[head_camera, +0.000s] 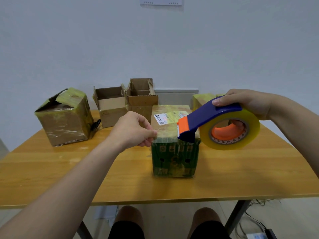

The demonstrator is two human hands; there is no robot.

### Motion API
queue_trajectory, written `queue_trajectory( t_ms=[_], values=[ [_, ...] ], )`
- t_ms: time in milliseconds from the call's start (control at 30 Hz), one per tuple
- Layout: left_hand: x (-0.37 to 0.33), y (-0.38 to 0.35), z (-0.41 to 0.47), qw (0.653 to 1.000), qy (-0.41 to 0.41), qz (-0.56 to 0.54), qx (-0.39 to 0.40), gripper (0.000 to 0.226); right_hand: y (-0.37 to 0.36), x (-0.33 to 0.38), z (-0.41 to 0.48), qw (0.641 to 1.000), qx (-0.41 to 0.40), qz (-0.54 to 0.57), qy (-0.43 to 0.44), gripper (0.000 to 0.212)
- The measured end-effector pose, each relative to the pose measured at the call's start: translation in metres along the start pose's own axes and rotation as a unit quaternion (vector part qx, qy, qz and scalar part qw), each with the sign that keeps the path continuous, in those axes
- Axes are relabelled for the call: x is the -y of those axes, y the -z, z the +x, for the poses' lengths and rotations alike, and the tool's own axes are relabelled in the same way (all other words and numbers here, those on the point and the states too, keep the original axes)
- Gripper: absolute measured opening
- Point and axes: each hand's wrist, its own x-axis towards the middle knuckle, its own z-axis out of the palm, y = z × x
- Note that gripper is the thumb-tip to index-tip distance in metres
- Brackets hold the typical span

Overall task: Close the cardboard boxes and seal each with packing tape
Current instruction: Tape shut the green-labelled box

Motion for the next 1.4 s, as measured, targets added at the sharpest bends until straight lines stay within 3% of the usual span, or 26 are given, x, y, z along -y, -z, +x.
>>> queue_trajectory(
  t_ms=[133,267,367,500,600,667,733,800,900,1033,1267,1333,1400],
  values=[
    [0.001,0.003,0.001,1.0,0.012,0.012,0.015,0.015,-0.004,0.001,0.005,1.0,0.007,0.003,-0.001,0.031],
    [0.008,0.008,0.001,0.996,0.051,0.024,0.066,0.031,-0.006,0.0,0.01,1.0,0.0,-0.003,-0.005,0.032],
    [0.019,0.007,0.002,0.981,0.107,-0.075,0.141,0.033,-0.007,-0.002,0.013,1.0,-0.001,0.0,-0.004,0.031],
    [0.03,0.001,0.006,0.968,0.126,-0.17,0.139,0.024,-0.006,-0.001,0.016,1.0,0.005,-0.001,-0.002,0.031],
    [0.024,0.004,0.007,0.986,0.084,-0.061,0.13,0.025,-0.005,-0.002,0.016,1.0,0.007,0.002,-0.007,0.029],
    [0.012,0.008,0.012,0.99,0.001,0.128,0.059,0.016,-0.005,-0.003,0.017,1.0,0.009,0.002,-0.006,0.029],
    [-0.009,0.003,0.016,0.976,-0.086,0.2,-0.026,0.033,-0.004,-0.004,0.018,1.0,0.015,0.001,-0.007,0.029],
    [-0.031,-0.009,0.019,0.985,-0.147,0.081,-0.031,0.043,-0.004,-0.004,0.019,1.0,0.022,0.005,-0.009,0.03],
    [-0.056,-0.041,0.024,0.984,-0.151,-0.087,0.048,0.032,-0.002,-0.007,0.019,0.999,0.028,0.017,-0.009,0.03],
    [-0.056,-0.074,0.034,0.979,-0.158,-0.05,0.119,0.045,0.002,-0.016,0.017,0.999,0.034,0.011,-0.013,0.034],
    [-0.055,-0.079,0.042,0.978,-0.171,-0.022,0.118,0.058,0.013,-0.031,0.013,0.997,0.046,0.053,-0.041,0.027],
    [-0.054,-0.078,0.042,0.977,-0.171,-0.019,0.126,0.05,0.016,-0.033,0.013,0.996,0.036,0.07,-0.049,0.023],
    [-0.049,-0.076,0.042,0.977,-0.153,-0.029,0.144,0.035,0.018,-0.035,0.014,0.995,0.018,0.083,-0.058,0.039]
  ],
)
